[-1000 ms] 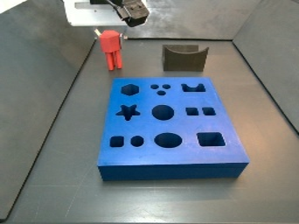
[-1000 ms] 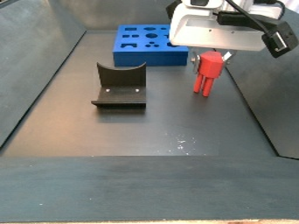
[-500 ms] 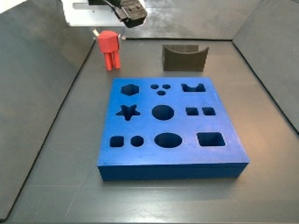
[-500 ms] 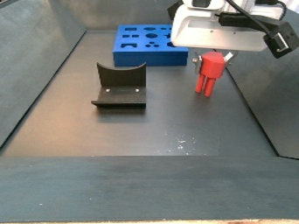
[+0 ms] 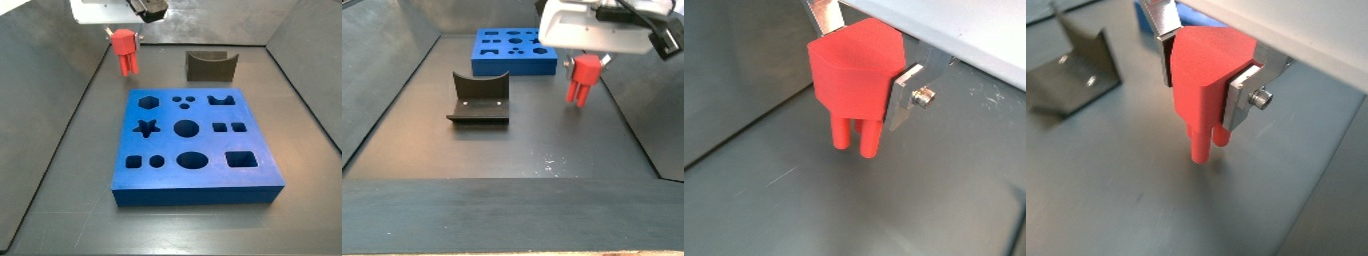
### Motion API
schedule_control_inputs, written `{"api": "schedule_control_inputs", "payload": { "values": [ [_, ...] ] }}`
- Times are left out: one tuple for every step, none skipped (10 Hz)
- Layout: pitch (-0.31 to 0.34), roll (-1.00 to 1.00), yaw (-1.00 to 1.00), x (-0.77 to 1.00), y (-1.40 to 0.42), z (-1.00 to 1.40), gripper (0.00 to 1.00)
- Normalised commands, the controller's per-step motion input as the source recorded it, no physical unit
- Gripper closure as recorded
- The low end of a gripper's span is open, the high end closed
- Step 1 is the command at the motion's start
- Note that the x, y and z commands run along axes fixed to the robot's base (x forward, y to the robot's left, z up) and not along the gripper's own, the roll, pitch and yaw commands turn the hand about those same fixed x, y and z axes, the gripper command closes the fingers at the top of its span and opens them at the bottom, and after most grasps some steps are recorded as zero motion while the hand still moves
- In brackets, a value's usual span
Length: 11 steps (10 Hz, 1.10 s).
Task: Pick up the 3 prong object. Move up. Move to above the board. Insert the 3 prong object.
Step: Move to above the board.
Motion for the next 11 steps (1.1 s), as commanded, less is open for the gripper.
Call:
{"api": "schedule_control_inputs", "payload": {
  "values": [
    [0.194,-0.2,-0.01,0.18,-0.63,1.0,1.0],
    [0.171,-0.19,0.0,0.17,-0.6,1.0,1.0],
    [0.123,-0.17,0.01,0.16,-0.55,1.0,1.0],
    [0.109,-0.16,0.01,0.15,-0.53,1.0,1.0],
    [0.098,-0.13,0.01,0.14,-0.49,1.0,1.0],
    [0.093,-0.1,0.02,0.14,-0.45,1.0,1.0],
    [0.084,-0.06,0.02,0.12,-0.41,1.0,1.0],
    [0.079,-0.06,0.02,0.11,-0.38,1.0,1.0],
    [0.083,-0.07,0.02,0.1,-0.34,1.0,1.0],
    [0.083,-0.07,0.02,0.1,-0.32,1.0,1.0],
    [0.083,-0.08,0.02,0.08,-0.27,1.0,1.0]
  ]
}}
